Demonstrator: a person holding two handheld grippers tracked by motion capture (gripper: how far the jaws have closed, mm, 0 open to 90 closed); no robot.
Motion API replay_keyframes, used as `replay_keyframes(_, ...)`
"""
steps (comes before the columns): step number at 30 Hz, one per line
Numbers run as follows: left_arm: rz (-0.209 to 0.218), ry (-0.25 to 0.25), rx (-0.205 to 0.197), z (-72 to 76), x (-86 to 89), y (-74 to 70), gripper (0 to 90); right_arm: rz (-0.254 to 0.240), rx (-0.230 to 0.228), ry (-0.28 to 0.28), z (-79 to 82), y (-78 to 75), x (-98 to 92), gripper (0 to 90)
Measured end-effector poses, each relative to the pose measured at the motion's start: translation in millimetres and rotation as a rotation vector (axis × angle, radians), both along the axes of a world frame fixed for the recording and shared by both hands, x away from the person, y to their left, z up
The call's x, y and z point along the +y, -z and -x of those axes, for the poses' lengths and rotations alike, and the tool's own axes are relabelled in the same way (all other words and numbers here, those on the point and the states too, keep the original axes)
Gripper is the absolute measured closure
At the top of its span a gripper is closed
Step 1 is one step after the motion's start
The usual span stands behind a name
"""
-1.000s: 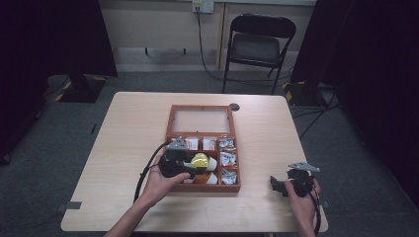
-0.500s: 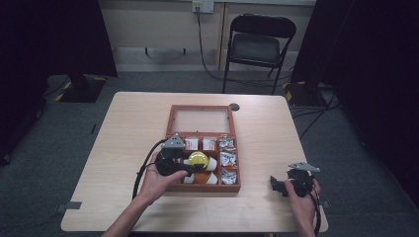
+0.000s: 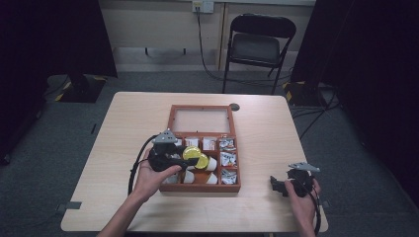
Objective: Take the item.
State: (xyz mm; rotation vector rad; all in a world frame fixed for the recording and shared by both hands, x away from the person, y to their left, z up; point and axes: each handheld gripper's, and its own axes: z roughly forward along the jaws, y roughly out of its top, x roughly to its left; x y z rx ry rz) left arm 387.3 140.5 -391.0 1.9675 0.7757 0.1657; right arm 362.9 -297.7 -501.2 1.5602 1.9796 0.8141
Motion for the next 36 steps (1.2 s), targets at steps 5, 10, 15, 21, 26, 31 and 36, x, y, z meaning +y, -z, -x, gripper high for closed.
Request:
replay_keyframes(5,0.005,-0.007,-0.004,-0.2,2.6,-1.5,40.2,0.000,0.000,0.000,0.0,0.0,0.0,0.0)
replay_keyframes(10,0.007,-0.014,-0.007,-0.7,5.7,-3.1,40.1,0.000,0.000,0.000,0.0,0.0,0.0,0.0)
replay_keyframes(15,0.014,-0.021,-0.009,-1.8,10.0,-5.2,40.1,0.000,0.000,0.000,0.0,0.0,0.0,0.0)
replay_keyframes(21,0.018,-0.032,-0.009,-3.2,16.6,-7.8,40.2,0.000,0.000,0.000,0.0,0.0,0.0,0.0)
replay_keyframes(26,0.025,-0.041,-0.014,-4.4,22.3,-10.0,40.2,0.000,0.000,0.000,0.0,0.0,0.0,0.0)
replay_keyframes(31,0.029,-0.061,-0.013,-7.0,32.1,-11.0,40.2,0.000,0.000,0.000,0.0,0.0,0.0,0.0)
replay_keyframes(36,0.021,-0.080,-0.019,-8.9,42.5,-13.1,40.2,0.000,0.000,0.000,0.0,0.0,0.0,0.0)
